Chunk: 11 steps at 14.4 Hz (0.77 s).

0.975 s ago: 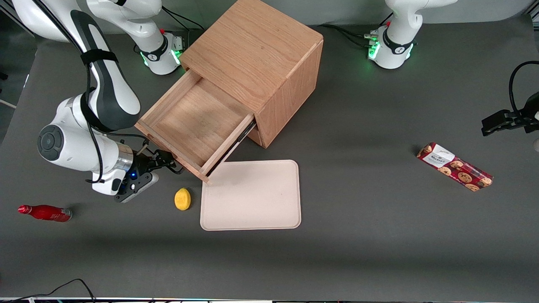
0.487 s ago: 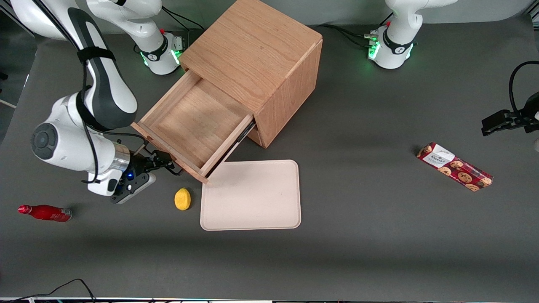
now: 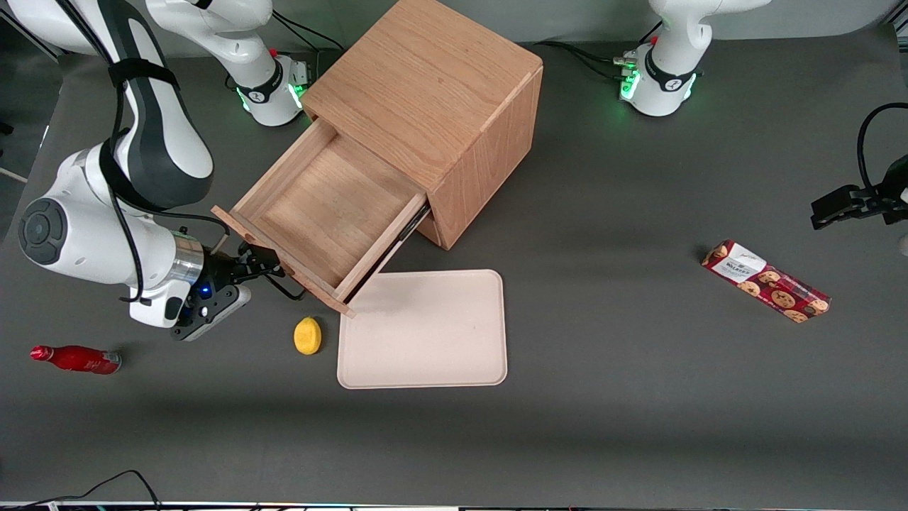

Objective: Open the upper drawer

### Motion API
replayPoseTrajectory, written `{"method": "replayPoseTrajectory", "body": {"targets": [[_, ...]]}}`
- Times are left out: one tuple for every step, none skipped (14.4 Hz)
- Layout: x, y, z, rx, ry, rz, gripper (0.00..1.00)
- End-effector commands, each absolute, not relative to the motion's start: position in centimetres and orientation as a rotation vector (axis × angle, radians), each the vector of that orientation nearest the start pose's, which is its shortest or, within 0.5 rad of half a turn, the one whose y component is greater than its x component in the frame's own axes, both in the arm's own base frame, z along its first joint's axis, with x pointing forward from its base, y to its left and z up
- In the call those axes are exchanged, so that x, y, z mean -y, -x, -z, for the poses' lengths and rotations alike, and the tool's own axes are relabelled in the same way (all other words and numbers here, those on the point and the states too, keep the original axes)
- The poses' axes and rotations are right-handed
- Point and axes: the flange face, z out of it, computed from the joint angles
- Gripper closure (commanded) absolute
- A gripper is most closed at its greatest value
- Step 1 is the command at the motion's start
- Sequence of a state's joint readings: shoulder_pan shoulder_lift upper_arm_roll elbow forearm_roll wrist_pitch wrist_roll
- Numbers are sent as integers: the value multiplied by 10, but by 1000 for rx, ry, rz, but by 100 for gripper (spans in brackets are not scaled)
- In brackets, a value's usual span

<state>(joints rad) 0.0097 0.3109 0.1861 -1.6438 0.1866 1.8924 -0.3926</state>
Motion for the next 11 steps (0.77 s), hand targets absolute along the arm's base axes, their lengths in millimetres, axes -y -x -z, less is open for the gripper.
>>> {"method": "replayPoseTrajectory", "body": {"targets": [[-122,-621,-465,788,2861,-61,0],[-120,-617,-477,799,2879,-51,0],[-105,-615,-490,770,2904,-35,0],[-88,-610,-509,731,2925,-15,0],[-74,-604,-526,670,2949,4,0],[-60,-597,-546,574,2982,34,0],[-50,-590,-561,461,3005,56,0],[-39,-582,-576,350,3044,67,0],[-34,-574,-589,274,3106,71,0],[-36,-565,-602,211,3160,78,0],[-35,-557,-612,109,3199,83,0]]}}
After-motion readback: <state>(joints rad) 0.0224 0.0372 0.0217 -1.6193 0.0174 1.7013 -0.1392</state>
